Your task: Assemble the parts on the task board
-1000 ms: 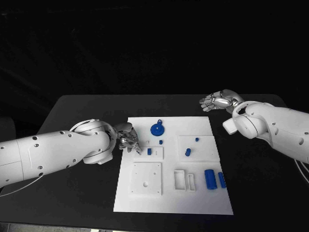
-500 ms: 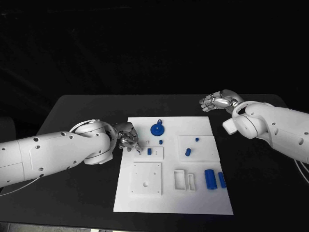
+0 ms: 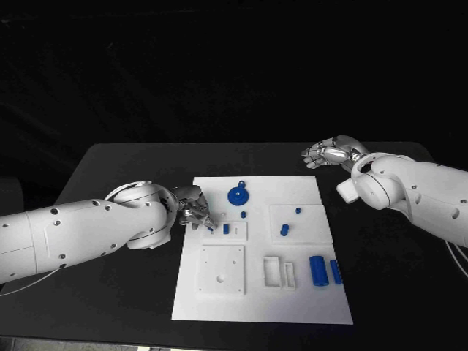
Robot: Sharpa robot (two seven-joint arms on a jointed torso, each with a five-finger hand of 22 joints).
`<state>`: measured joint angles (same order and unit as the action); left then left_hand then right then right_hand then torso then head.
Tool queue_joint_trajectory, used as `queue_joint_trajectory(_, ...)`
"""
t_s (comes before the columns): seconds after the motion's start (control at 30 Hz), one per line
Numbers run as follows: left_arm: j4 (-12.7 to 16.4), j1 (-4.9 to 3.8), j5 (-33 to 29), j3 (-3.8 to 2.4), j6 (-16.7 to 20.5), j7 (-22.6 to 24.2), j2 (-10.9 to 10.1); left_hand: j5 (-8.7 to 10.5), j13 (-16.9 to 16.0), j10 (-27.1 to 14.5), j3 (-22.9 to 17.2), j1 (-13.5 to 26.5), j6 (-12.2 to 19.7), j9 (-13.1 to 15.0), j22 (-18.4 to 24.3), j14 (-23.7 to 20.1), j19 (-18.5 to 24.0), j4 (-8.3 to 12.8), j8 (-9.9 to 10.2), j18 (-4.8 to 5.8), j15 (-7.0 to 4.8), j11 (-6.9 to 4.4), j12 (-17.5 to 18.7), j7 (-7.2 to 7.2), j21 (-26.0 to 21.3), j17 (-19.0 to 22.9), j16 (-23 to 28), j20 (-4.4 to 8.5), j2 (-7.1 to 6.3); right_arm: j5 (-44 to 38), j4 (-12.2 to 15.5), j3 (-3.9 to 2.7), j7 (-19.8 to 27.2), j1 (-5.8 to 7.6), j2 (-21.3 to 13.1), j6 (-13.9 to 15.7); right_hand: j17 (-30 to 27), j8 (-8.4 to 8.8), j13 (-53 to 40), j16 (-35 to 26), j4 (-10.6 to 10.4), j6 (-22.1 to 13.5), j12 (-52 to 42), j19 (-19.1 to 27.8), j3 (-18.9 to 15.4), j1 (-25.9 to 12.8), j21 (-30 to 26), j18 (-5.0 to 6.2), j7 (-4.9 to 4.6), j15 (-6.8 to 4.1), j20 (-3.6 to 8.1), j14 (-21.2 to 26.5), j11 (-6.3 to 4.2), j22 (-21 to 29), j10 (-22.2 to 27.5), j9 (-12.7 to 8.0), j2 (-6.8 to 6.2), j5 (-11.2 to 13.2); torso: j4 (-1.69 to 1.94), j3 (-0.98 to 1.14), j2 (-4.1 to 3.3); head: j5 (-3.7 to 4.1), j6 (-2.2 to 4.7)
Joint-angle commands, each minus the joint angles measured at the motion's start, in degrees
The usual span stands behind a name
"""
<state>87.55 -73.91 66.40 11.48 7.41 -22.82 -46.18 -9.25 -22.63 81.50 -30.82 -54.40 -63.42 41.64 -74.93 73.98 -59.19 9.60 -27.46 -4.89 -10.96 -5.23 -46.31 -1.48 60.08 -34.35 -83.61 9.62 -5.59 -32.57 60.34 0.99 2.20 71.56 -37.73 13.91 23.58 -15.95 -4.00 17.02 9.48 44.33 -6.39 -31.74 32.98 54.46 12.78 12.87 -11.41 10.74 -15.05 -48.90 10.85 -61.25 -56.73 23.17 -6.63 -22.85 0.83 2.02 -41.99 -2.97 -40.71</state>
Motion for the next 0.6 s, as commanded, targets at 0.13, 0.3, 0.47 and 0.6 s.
queue_joint_trajectory(0.13,0.12,0.02,-0.28,0.01,-1.85,0.49,0.09,-0.79,-0.2,0.39,-0.07,0.12,-1.77,-0.14,-0.76,-0.03,-0.02,-0.44,0.13,0.43,-0.34,0.04,-0.35,0.82,0.36,-0.17,-0.45,6.01,0.82,0.05,0.1,-0.03,0.58,-0.01,-0.05,-0.78,-0.07,-0.27,0.06,0.35,0.09,-0.4,0.22,0.11,-0.15,-0.36,-0.23,1.12,-1.22,-0.16,-0.2,0.36,0.35,-0.09,-0.09,-0.09,0.01,-0.25,0.02,-0.01,0.0,0.0,-0.03)
queue_joint_trajectory(0.3,0.14,0.02,-0.47,0.02,-2.28,0.57,0.11,-1.74,-0.42,0.22,-0.31,-0.33,-1.99,-0.33,-0.9,-0.11,0.21,0.38,0.37,0.43,-0.28,0.09,-0.6,0.8,0.5,-0.24,-0.59,5.99,2.19,0.07,0.16,-0.03,0.59,-0.01,-0.05,-0.85,-0.08,-0.28,0.06,0.36,0.1,-0.4,0.23,0.11,-0.15,-0.36,-0.23,1.13,-1.22,-0.16,-0.21,0.36,0.35,-0.1,-0.09,-0.09,0.02,-0.26,0.05,-0.04,-0.01,0.04,-0.14)
queue_joint_trajectory(0.47,0.15,0.02,-0.33,0.09,-2.04,0.4,0.12,-2.2,-0.55,0.12,-0.44,-0.57,-2.12,-0.44,-0.95,-0.16,0.33,1.16,0.54,0.46,-0.25,0.1,-0.75,0.78,0.6,-0.28,-0.68,5.95,3.19,0.22,0.14,-0.03,0.61,-0.01,-0.06,-0.87,-0.09,-0.28,0.06,0.36,0.1,-0.41,0.23,0.12,-0.15,-0.36,-0.24,1.13,-1.22,-0.16,-0.21,0.37,0.35,-0.11,-0.09,-0.1,0.02,-0.26,0.04,-0.03,0.0,0.03,-0.15)
queue_joint_trajectory(0.6,0.19,0.02,0.2,0.16,-1.53,0.28,0.13,-2.28,-0.63,0.12,-0.48,-0.63,-2.23,-0.47,-0.96,-0.15,0.35,1.51,0.58,0.47,-0.26,0.09,-0.85,0.79,0.67,-0.31,-0.75,5.95,3.68,0.22,0.12,-0.03,0.62,-0.01,-0.07,-0.9,-0.1,-0.29,0.06,0.37,0.11,-0.41,0.24,0.12,-0.16,-0.36,-0.25,1.13,-1.22,-0.15,-0.22,0.37,0.35,-0.11,-0.09,-0.1,0.02,-0.27,0.05,-0.06,-0.02,0.02,-0.21)
